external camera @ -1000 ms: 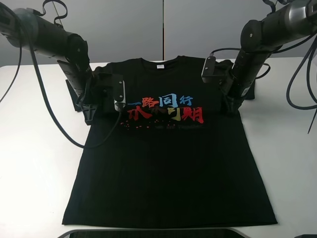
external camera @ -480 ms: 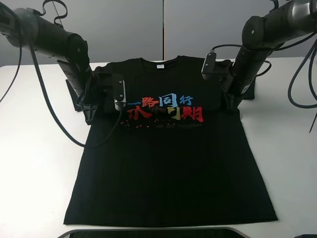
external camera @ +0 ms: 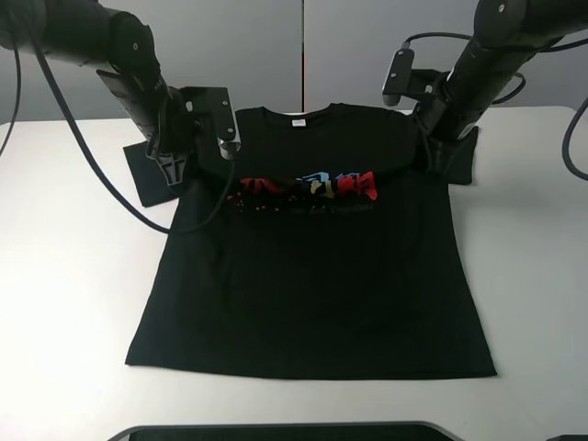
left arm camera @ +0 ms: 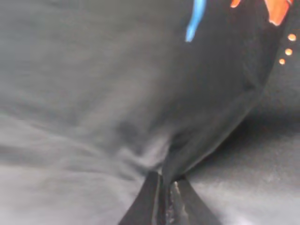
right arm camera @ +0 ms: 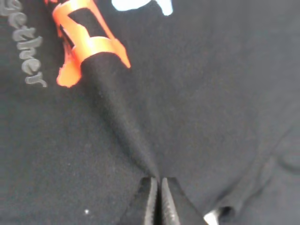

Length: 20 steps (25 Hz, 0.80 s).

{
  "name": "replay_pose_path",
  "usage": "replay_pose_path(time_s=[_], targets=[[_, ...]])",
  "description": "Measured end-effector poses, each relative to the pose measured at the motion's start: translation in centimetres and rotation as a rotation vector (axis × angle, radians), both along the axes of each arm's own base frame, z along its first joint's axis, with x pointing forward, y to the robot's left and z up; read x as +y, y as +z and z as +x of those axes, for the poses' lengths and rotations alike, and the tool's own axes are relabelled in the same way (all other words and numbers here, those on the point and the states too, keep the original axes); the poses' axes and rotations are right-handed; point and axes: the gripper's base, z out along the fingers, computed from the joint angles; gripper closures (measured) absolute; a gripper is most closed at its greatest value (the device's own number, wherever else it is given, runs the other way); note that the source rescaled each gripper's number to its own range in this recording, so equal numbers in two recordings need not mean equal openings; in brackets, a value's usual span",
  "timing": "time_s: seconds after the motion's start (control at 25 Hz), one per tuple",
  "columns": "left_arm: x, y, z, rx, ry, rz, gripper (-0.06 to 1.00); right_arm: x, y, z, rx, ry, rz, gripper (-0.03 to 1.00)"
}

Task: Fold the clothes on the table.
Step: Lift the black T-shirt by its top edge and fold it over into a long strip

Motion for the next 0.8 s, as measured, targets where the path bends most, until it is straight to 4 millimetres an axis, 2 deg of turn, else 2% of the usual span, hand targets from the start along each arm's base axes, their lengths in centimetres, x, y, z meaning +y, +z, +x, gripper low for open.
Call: replay_pose_path(time_s=[0.28,0.56,0.8], targets=[[-0.2,3.3,0.5,-0.077,-0.004,-0.037,0.94,-0.1,3.8,-0.1,-0.112,0.007,0.011,0.97],[-0.2,8.4,1.6,-0.244,0.037,-0.072,0.94,0.1,7.3,1.2,-0.223,-0.021,0.032,0.97],[-0.5,11.4,2.8,-0.347,0.070,-0.106,0.94,-0.2,10.2,2.7,-0.332,-0.057,0.003,0.97]])
